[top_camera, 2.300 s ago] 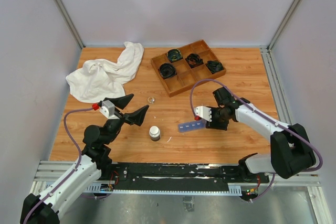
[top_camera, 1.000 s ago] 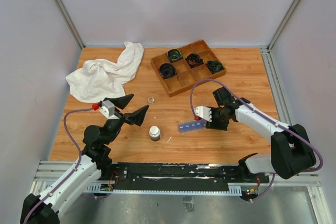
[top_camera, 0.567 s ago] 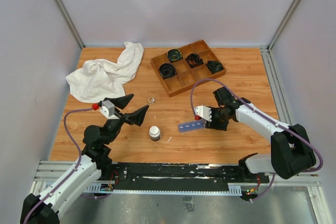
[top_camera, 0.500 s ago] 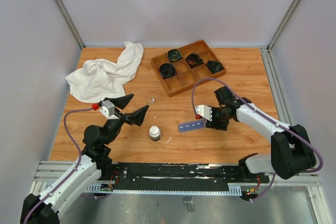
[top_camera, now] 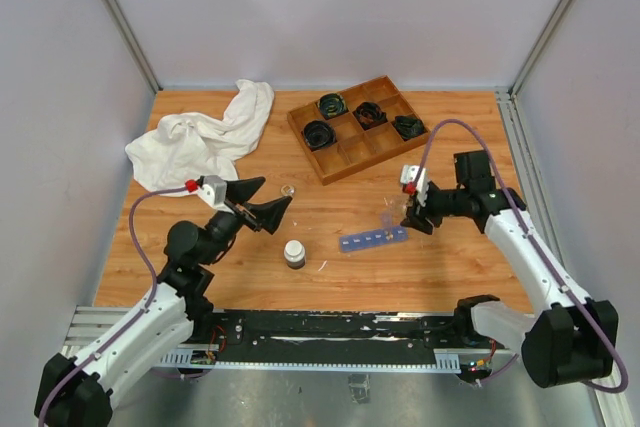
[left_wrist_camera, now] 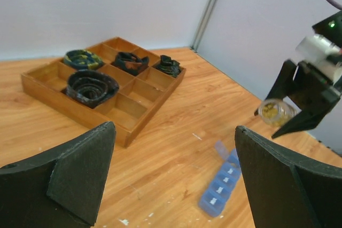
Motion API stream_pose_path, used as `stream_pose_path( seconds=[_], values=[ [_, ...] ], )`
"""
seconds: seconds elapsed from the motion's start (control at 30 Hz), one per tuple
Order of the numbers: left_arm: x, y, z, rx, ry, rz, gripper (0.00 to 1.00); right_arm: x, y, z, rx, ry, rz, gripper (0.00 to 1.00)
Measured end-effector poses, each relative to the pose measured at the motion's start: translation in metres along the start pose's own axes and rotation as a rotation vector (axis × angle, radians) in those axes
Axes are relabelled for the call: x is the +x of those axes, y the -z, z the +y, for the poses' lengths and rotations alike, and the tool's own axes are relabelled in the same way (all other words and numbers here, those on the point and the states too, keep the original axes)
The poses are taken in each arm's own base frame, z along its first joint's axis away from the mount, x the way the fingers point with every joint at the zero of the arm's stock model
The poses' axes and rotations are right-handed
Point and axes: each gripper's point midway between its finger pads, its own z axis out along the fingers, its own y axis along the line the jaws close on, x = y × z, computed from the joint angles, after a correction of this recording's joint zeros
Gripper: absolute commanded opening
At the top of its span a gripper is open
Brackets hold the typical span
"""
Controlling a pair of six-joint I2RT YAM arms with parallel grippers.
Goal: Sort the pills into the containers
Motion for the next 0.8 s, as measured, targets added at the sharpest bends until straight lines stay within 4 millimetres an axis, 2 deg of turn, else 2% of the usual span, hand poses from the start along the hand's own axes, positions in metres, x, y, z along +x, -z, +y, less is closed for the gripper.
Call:
stream_pose_path(
  seconds=[0.07, 0.2, 0.27, 0.37, 0.5, 0.6, 0.7, 0.8],
  values=[
    [0.001, -0.008, -0.002, -0.004, 0.05, 0.045, 0.99, -0.032, 0.012, -0.008, 0.017, -0.048, -0.132, 0.05],
    [-0.002, -0.027, 0.002, -0.069, 0.13, 0.139, 0.99, -0.116, 0.046, -0.036, 0.058, -0.147, -0.473, 0.05],
    [0.0, -0.034, 0.007, -0.122, 0.163, 0.193, 0.99, -0.152, 0.062, -0.042, 0.06, -0.179, -0.625, 0.06],
    [0.009, -0.035, 0.015, -0.196, 0.208, 0.279, 0.99, -0.19, 0.084, -0.032, 0.021, -0.223, -0.813, 0.07],
    [0.02, -0.029, 0.02, -0.253, 0.231, 0.349, 0.99, -0.216, 0.106, -0.005, -0.041, -0.224, -0.936, 0.08],
    [0.027, -0.026, 0.027, -0.299, 0.229, 0.398, 0.96, -0.226, 0.124, 0.011, -0.038, -0.17, -0.985, 0.08],
    [0.037, -0.029, 0.038, -0.364, 0.215, 0.458, 0.91, -0.23, 0.133, 0.02, -0.024, -0.128, -1.01, 0.08],
    [0.058, -0.037, 0.056, -0.451, 0.187, 0.556, 0.88, -0.226, 0.131, 0.023, -0.019, -0.118, -1.008, 0.08]
  ],
)
